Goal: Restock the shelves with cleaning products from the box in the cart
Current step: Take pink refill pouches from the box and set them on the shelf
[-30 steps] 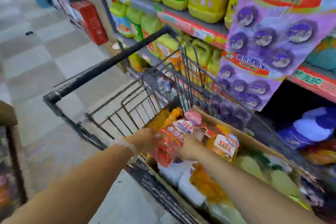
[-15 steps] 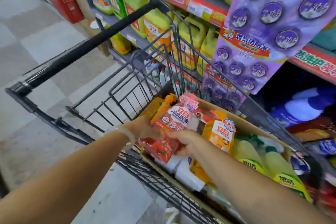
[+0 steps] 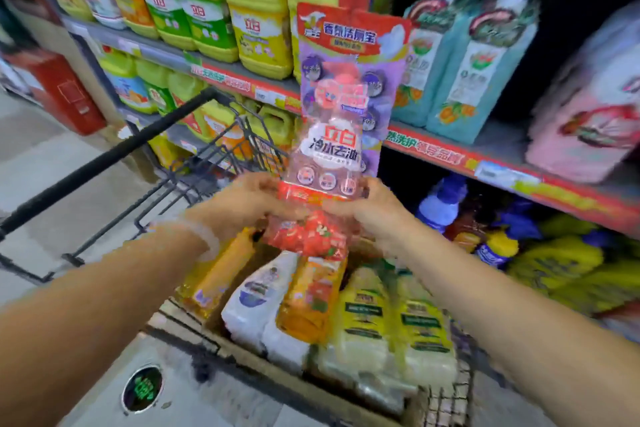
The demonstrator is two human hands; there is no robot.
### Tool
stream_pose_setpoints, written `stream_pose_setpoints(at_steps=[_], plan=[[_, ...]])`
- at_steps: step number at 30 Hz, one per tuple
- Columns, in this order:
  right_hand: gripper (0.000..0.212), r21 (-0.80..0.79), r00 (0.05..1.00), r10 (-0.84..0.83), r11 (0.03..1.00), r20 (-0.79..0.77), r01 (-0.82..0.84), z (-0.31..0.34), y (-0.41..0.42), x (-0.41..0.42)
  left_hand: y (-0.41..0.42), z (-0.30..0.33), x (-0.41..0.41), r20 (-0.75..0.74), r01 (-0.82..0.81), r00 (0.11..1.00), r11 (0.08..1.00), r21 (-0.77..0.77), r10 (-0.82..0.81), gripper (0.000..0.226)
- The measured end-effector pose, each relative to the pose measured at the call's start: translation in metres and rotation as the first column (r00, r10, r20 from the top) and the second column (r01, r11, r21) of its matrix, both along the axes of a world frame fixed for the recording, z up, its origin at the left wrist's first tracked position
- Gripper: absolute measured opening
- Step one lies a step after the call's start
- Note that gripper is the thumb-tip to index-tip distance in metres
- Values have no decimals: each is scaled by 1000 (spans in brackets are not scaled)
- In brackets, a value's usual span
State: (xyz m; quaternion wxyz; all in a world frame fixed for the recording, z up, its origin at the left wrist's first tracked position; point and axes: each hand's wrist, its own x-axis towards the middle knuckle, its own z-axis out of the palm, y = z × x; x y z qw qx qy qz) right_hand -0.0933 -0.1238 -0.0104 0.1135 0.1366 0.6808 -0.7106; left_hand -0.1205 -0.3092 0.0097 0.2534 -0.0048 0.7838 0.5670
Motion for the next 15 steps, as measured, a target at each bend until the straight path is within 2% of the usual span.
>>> stream_pose_setpoints(at_steps=[4, 8, 11, 15], plan=[[56, 149, 969, -72, 983, -235, 109, 67, 88, 49, 88, 54, 36, -187, 83, 980, 992, 97, -64, 35], [59, 218, 916, -127, 950, -381, 223, 121, 184, 112, 190, 100, 87, -325, 128, 943, 980, 154, -72, 43], [54, 229, 877, -168, 928, -450, 295, 153, 254, 163, 265, 123, 120, -382, 213, 917, 950, 229, -114, 34], [57, 253, 815, -262, 863, -516, 437, 188, 338, 224, 356, 154, 158, -499, 345, 845, 909, 236, -191, 57]])
